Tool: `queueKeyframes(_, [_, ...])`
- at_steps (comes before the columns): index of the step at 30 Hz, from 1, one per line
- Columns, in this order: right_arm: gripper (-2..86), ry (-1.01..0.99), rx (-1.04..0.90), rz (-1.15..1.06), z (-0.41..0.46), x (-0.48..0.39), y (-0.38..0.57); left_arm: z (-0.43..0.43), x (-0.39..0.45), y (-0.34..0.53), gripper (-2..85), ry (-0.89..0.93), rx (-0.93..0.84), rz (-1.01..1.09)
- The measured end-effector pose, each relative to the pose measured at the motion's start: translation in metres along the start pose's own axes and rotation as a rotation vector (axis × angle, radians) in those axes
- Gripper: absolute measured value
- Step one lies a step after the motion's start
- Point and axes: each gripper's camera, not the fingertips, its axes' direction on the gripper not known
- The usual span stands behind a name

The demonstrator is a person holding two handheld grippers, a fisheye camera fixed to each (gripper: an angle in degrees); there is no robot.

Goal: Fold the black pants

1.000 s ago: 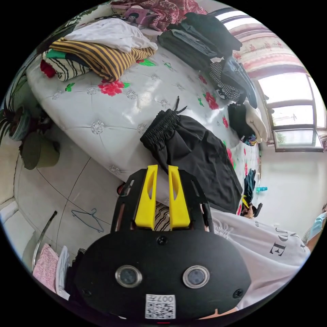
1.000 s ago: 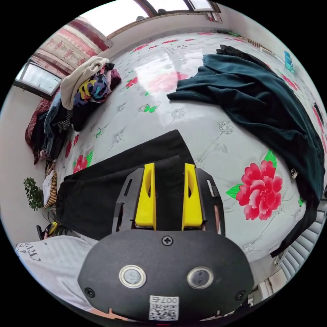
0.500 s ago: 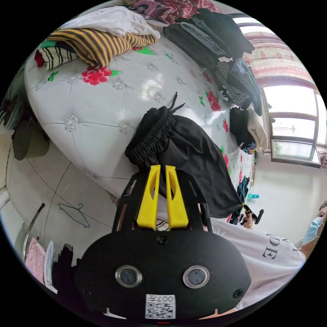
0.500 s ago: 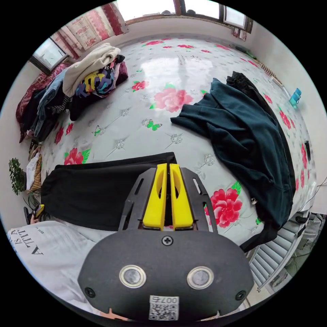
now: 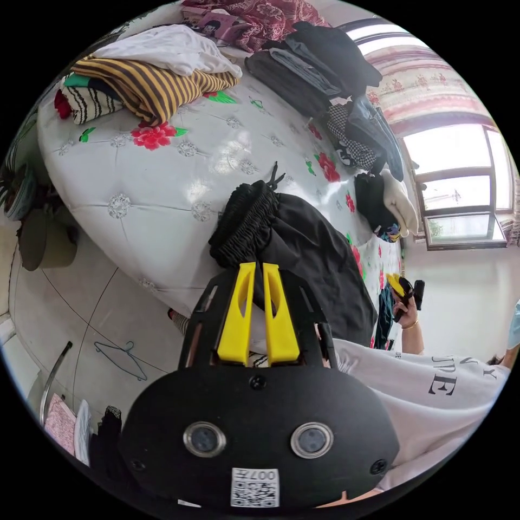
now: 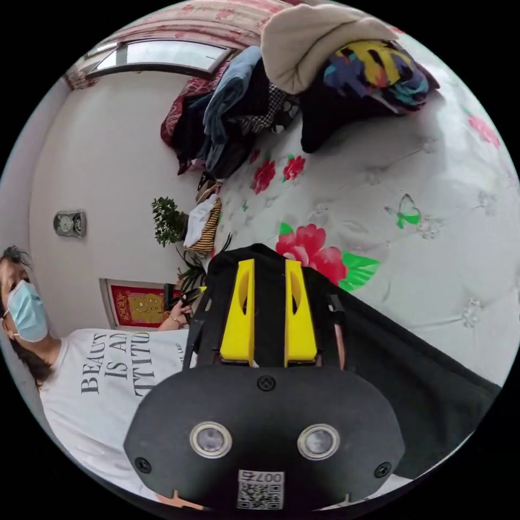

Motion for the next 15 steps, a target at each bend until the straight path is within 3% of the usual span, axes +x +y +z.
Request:
queueKeyframes(9, [6.4,-0.007,-0.394,0.151,0.166,0.003,-0.122,0.017,-0.017,-0.012,-0.6,-0.012,-0.037,0.052])
queueKeyframes(15, [2.2,-0.136,-0.383,0.283,0.188,0.007,-0.156,0.022,-0.031,-0.017,-1.0,0.015,-0.048,0.044])
